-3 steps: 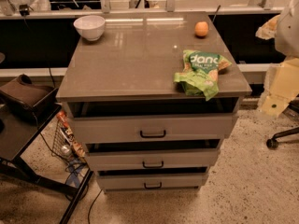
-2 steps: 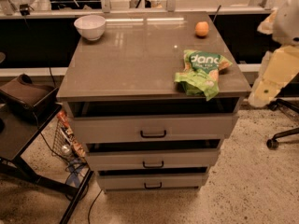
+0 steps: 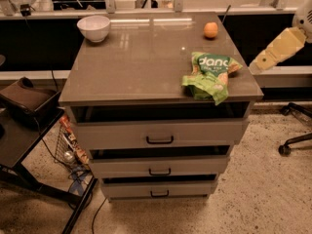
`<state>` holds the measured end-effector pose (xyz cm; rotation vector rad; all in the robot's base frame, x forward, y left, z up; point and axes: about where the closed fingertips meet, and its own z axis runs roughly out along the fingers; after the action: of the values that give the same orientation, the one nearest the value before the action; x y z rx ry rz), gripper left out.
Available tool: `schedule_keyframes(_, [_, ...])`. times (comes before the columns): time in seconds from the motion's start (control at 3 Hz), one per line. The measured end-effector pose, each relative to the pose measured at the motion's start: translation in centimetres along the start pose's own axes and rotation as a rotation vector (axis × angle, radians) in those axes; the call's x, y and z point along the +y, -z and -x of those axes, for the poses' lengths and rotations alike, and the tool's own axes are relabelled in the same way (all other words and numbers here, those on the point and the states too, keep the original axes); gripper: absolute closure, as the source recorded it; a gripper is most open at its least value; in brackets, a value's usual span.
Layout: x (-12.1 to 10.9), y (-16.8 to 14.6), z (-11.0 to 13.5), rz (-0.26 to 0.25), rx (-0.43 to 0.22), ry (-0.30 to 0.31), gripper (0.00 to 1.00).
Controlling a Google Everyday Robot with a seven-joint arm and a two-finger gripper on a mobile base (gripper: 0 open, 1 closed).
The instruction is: Move green rice chip bag near white bowl
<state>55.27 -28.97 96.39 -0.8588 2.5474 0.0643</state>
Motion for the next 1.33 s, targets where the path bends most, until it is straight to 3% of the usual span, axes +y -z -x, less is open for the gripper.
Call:
schedule_keyframes(0.33, [-1.6, -2.2, 0.4, -0.016, -0.024, -0.199, 0.00])
schedule_keyframes(1.0, [-1.9, -2.7, 0.7, -0.016, 0.000, -0.326, 0.00])
schedule_keyframes(1.33, [-2.2, -4.9, 1.3, -0.033, 0.079, -0.401, 0.00])
